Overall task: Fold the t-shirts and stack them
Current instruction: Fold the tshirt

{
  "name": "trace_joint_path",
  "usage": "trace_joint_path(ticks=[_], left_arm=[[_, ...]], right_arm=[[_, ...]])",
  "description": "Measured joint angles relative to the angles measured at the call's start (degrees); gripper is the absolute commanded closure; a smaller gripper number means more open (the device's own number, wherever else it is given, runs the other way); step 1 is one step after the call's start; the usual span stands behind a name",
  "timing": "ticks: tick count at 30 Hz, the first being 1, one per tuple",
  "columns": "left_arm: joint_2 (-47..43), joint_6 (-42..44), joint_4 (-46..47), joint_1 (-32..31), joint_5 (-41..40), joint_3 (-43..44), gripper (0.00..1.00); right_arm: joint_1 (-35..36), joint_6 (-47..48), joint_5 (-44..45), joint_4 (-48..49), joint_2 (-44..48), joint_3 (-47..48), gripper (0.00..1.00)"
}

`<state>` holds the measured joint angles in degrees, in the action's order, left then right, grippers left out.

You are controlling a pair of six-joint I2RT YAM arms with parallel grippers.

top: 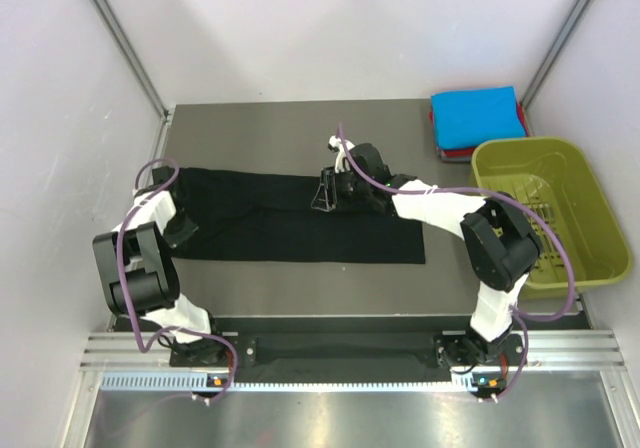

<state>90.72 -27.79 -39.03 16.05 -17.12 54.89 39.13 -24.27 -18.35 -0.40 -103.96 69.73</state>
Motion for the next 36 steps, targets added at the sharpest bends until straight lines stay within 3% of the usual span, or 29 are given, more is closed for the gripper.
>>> trace_joint_path(ticks=[17,36], left_arm=[[-9.2,-2.2,-10.3,-5.8,-6.8,1.1,1.00],[-15.3,-10.3,-20.5,-15.1,-4.8,2.1,1.00]], right_arm=[[0.0,-0.4,-0.7,0.0,0.0,0.0,0.58],[0.0,-0.4,-1.1,1.1,0.0,-1.2,0.58]])
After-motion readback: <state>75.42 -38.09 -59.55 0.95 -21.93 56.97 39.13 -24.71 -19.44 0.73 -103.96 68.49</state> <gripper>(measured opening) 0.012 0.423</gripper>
